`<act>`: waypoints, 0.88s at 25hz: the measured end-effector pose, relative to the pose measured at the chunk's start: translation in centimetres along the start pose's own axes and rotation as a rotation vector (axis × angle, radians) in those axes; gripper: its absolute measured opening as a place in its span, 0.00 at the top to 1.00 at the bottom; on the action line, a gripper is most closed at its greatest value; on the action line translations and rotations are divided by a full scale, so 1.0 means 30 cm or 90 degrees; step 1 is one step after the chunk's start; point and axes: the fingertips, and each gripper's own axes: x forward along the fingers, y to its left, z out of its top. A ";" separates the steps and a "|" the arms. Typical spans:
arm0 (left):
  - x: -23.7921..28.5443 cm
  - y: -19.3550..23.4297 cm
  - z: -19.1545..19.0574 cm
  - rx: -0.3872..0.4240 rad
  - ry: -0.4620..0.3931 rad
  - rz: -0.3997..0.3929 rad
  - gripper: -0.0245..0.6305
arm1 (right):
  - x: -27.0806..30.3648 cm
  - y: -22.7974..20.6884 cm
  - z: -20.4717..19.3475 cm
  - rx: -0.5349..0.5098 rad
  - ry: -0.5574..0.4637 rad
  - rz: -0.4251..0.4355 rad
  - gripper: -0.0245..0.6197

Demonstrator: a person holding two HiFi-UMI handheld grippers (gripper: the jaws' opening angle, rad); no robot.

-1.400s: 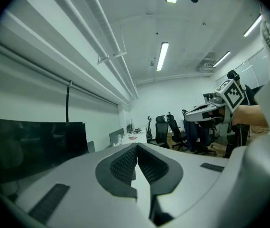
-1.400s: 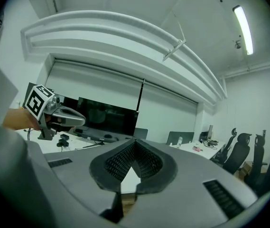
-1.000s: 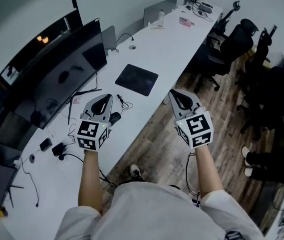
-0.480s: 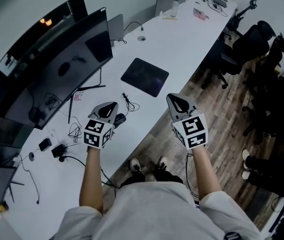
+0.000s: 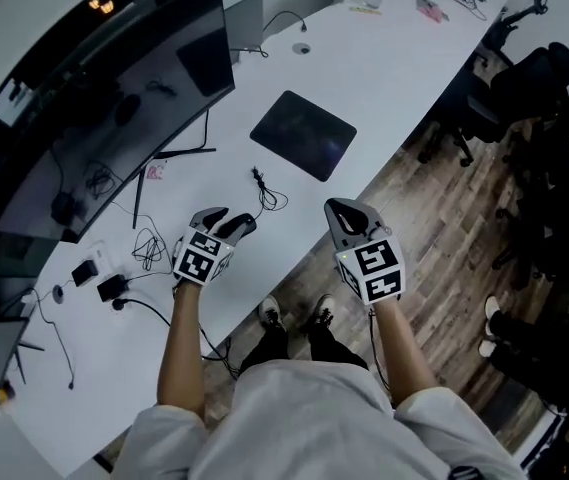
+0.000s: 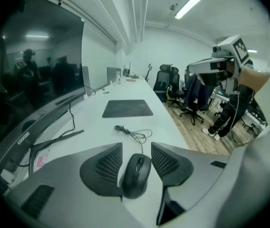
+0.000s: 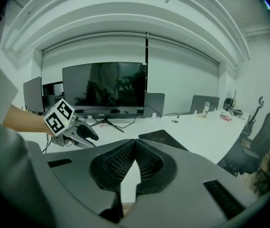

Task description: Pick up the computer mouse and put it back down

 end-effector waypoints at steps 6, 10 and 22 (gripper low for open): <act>0.129 -0.008 -0.145 -0.002 0.110 -0.058 0.52 | 0.033 0.002 -0.087 0.031 0.034 0.003 0.94; 0.186 -0.028 -0.206 0.041 0.170 -0.076 0.50 | 0.040 -0.011 -0.125 0.045 0.050 -0.005 0.94; 0.229 -0.008 -0.214 0.053 0.205 -0.071 0.53 | 0.018 -0.074 -0.124 0.064 0.055 -0.050 0.94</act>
